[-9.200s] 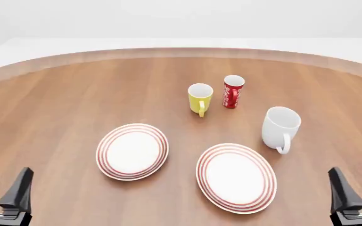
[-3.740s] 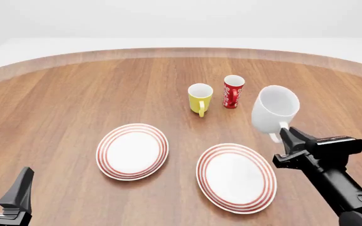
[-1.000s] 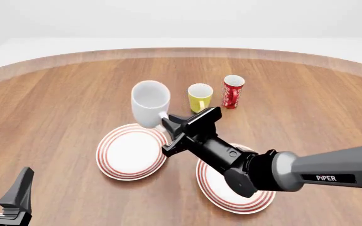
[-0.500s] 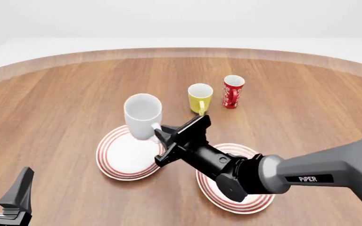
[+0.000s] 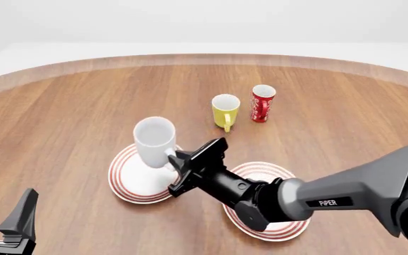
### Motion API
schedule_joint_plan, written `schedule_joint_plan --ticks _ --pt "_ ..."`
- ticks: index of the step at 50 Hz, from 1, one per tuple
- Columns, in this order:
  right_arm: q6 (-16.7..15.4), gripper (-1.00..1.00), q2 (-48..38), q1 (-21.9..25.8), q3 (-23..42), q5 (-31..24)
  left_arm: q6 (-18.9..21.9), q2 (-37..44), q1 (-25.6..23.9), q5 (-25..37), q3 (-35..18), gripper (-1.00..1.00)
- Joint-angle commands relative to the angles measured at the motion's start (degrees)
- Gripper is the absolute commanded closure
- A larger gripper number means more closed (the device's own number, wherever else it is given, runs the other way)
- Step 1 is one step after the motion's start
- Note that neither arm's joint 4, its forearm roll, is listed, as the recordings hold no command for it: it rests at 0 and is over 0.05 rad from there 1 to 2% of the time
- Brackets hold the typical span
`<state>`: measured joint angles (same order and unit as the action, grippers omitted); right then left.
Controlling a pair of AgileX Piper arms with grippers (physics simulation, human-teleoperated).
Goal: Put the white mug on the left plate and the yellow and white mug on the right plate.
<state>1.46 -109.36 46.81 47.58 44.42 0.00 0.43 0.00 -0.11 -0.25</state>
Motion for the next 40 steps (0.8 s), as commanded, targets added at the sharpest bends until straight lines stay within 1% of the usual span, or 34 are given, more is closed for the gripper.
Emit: schedule_joint_plan --ticks 1,40 --pt "-0.07 1.00 -1.13 0.51 0.80 -0.15 0.00 0.00 0.00 0.00 0.00 -1.00" --pt "-0.19 1.00 -3.81 1.04 2.06 -0.71 0.00 0.00 0.00 0.00 0.00 -1.00"
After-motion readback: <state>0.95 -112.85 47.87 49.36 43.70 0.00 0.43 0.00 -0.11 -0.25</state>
